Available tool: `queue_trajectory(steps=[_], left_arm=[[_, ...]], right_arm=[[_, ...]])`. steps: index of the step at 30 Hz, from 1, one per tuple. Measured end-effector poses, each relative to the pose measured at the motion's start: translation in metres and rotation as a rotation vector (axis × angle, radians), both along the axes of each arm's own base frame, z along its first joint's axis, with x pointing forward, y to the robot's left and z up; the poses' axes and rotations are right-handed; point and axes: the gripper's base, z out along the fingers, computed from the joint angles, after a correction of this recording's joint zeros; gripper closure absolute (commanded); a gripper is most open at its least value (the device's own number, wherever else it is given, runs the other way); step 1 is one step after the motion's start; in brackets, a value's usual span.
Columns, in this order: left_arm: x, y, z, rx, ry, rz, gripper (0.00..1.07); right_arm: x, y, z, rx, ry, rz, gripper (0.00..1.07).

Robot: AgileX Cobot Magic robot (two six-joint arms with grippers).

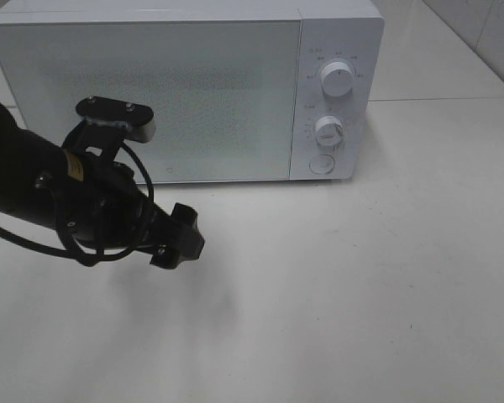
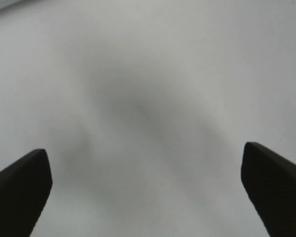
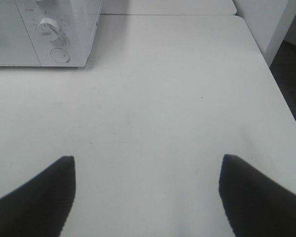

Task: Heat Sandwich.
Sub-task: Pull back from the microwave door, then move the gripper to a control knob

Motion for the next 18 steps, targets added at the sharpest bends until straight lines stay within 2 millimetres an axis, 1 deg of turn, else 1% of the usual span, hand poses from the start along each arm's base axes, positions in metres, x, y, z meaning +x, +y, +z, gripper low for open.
queue_trajectory(steps=[1,2,3,6,7,9,11,12,15,16,17,18], left_arm=[[-0.001,0.002,0.001,0.013,0.022,-0.001,0.09],[-0.003,0.006,0.007,0.033,0.065,0.004,0.09],[-0.003,0.006,0.007,0.033,0.065,0.004,0.09],[0.0,0.015,0.015,0.064,0.127,0.025,0.09],[0.005,0.022,0.02,0.081,0.164,0.048,0.09],[0.006,0.025,0.022,0.089,0.187,0.059,0.09],[0.01,0.036,0.031,0.11,0.244,0.09,0.09],[0.01,0.036,0.031,0.11,0.244,0.09,0.09],[0.012,0.049,0.039,0.123,0.291,0.123,0.09],[0.012,0.059,0.044,0.129,0.317,0.151,0.09],[0.012,0.059,0.044,0.129,0.317,0.151,0.09],[0.011,0.064,0.047,0.128,0.324,0.164,0.09]], right_arm=[[0.0,0.0,0.0,0.0,0.0,0.0,0.32],[0.0,0.0,0.0,0.0,0.0,0.0,0.32],[0.0,0.0,0.0,0.0,0.0,0.0,0.32],[0.0,0.0,0.0,0.0,0.0,0.0,0.32],[0.0,0.0,0.0,0.0,0.0,0.0,0.32],[0.0,0.0,0.0,0.0,0.0,0.0,0.32],[0.0,0.0,0.0,0.0,0.0,0.0,0.32],[0.0,0.0,0.0,0.0,0.0,0.0,0.32],[0.0,0.0,0.0,0.0,0.0,0.0,0.32],[0.0,0.0,0.0,0.0,0.0,0.0,0.32],[0.0,0.0,0.0,0.0,0.0,0.0,0.32],[0.0,0.0,0.0,0.0,0.0,0.0,0.32]])
